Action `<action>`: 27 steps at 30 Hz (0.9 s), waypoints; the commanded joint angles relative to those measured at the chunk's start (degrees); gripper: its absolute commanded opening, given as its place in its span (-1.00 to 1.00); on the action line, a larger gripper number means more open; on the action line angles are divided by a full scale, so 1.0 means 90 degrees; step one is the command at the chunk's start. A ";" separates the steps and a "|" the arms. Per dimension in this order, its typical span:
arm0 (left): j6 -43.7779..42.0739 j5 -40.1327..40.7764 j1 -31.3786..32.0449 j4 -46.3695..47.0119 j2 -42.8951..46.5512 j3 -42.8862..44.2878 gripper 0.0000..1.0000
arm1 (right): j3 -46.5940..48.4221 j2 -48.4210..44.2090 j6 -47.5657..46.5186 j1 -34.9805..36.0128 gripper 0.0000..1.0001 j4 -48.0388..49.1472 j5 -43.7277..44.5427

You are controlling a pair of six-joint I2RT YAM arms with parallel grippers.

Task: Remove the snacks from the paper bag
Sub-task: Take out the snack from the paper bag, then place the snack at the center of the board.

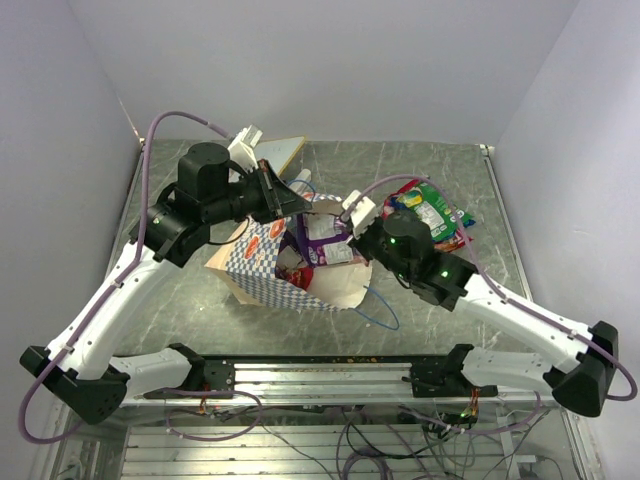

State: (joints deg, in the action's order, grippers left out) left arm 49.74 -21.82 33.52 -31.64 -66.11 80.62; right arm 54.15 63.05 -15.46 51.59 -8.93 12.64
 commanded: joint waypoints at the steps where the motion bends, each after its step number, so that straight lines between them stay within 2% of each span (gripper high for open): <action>1: -0.0105 0.0076 -0.0032 -0.0150 0.0022 0.0158 -0.86 | 0.0206 -0.0484 0.0329 0.0008 -1.00 -0.0581 0.0801; 8: -0.0248 0.0430 -0.0034 -0.0573 -0.0100 0.0287 -0.86 | 0.1006 -0.0876 0.0747 0.0009 -1.00 -0.1689 0.2102; 13: -0.0565 0.0816 -0.0035 -0.1113 -0.0342 0.0529 -0.86 | 0.1422 -0.1002 0.0795 -0.0002 -1.00 -0.1679 0.3280; 16: -0.0808 0.0854 -0.0038 -0.1322 -0.0466 0.0650 -0.86 | 0.1698 -0.0718 0.0824 -0.0146 -1.00 -0.1670 0.3872; 21: -0.1352 0.0793 -0.0043 -0.1527 -0.0694 0.0821 -0.86 | 0.1770 -0.0316 0.1063 -0.0938 -1.00 -0.1319 0.3505; 27: -0.2115 0.0670 -0.0051 -0.1768 -0.0975 0.1145 -0.86 | 0.1873 0.0199 0.1948 -0.2653 -1.00 -0.1043 0.1762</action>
State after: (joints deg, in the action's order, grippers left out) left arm 37.36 -15.66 33.45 -45.39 -73.84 88.12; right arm 68.86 63.57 -4.60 35.46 -23.35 38.09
